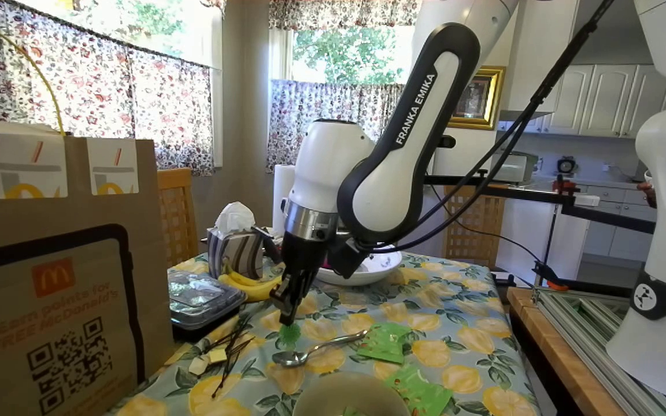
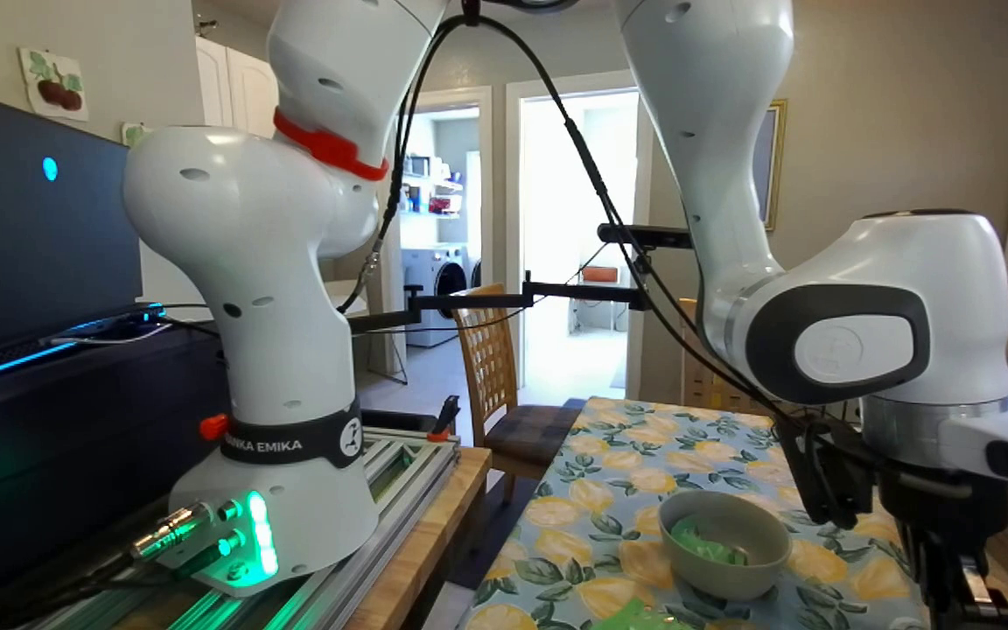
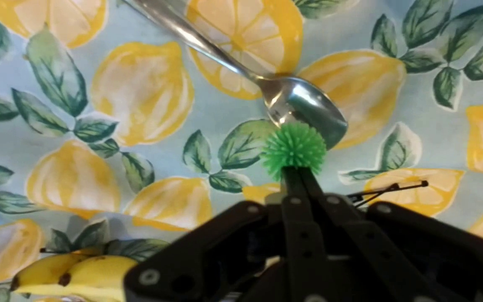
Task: Put the green toy on the silver spoon then place the toy back in the bowl.
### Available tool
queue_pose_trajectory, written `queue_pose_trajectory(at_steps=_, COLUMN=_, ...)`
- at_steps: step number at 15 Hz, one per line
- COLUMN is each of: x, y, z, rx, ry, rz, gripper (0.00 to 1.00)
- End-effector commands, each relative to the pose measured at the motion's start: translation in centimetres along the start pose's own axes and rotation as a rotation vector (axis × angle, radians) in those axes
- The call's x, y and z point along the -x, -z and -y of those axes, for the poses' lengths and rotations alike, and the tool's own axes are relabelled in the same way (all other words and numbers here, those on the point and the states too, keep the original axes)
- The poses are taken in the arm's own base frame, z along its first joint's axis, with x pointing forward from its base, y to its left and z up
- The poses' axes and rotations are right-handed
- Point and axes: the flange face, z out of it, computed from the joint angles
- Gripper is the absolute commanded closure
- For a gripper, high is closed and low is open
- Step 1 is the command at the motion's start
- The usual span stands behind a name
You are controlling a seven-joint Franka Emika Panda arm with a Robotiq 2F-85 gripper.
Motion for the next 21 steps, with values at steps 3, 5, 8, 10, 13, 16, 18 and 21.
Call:
queue_pose_trajectory(at_steps=3, x=0.2, y=0.0, z=0.3, rx=-0.023, ry=0.051, rz=0.028, gripper=0.99)
queue_pose_trajectory(at_steps=5, x=0.2, y=-0.4, z=0.0, rx=-0.019, ry=0.057, rz=0.040, gripper=0.99)
queue_pose_trajectory(at_steps=8, x=0.2, y=-0.8, z=-0.2, rx=-0.016, ry=0.061, rz=0.052, gripper=0.99)
queue_pose_trajectory(at_steps=10, x=0.2, y=-1.2, z=-0.2, rx=-0.013, ry=0.069, rz=0.066, gripper=0.99)
queue_pose_trajectory(at_steps=13, x=0.3, y=-1.8, z=-0.3, rx=-0.009, ry=0.078, rz=0.086, gripper=0.99)
queue_pose_trajectory(at_steps=16, x=0.2, y=-2.4, z=-0.4, rx=0.007, ry=0.084, rz=0.085, gripper=0.99)
queue_pose_trajectory(at_steps=18, x=0.1, y=-2.7, z=-0.5, rx=0.007, ry=0.083, rz=0.087, gripper=0.99)
queue_pose_trajectory(at_steps=21, x=-0.2, y=-3.2, z=-0.6, rx=0.005, ry=0.087, rz=0.087, gripper=0.99)
